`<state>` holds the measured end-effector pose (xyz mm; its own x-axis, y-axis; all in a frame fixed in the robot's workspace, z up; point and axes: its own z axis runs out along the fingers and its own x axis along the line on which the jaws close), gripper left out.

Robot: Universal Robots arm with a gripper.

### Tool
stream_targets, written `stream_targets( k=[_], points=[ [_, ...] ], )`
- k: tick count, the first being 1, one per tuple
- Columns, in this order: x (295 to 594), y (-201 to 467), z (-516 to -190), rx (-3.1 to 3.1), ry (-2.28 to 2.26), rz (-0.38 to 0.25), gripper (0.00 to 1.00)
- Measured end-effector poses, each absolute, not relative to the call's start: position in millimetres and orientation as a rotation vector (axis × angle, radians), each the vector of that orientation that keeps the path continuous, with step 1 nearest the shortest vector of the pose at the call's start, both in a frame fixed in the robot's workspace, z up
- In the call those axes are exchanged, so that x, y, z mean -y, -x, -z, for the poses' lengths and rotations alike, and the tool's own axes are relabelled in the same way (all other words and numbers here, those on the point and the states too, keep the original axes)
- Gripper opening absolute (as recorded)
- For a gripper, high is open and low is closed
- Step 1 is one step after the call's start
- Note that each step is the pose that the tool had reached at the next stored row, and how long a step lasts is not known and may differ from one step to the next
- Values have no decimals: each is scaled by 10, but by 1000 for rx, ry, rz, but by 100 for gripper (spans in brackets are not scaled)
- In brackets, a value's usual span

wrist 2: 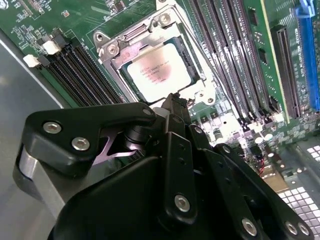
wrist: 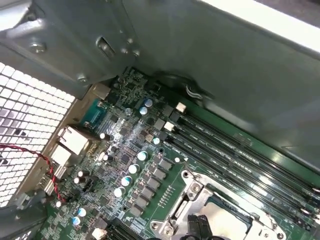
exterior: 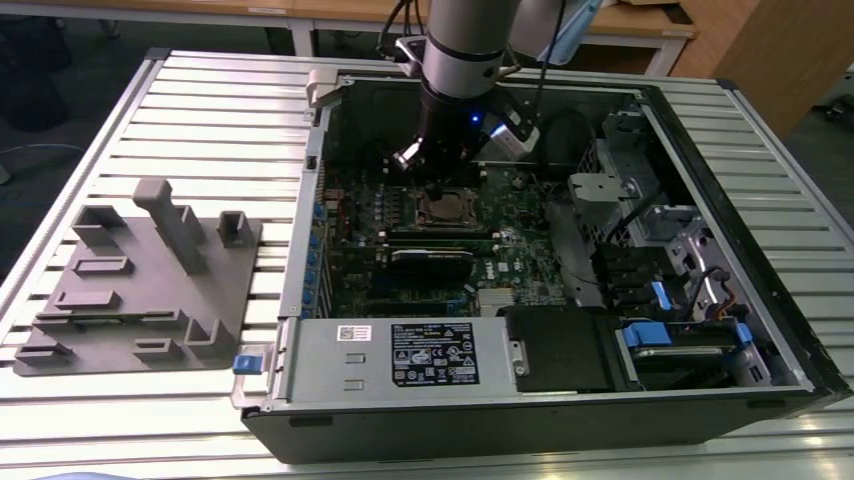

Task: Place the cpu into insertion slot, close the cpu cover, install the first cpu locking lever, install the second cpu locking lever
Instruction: 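Close the cpu cover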

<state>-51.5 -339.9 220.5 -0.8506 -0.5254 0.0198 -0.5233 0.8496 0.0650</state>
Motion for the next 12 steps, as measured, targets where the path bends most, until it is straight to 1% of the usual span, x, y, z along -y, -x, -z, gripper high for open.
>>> stream_targets(
  k=[5,12],
  points=[
    [3399,515,-2204,2987,-842,89,11],
    [3400,514,-2196,3029,-689,92,11]
  ],
)
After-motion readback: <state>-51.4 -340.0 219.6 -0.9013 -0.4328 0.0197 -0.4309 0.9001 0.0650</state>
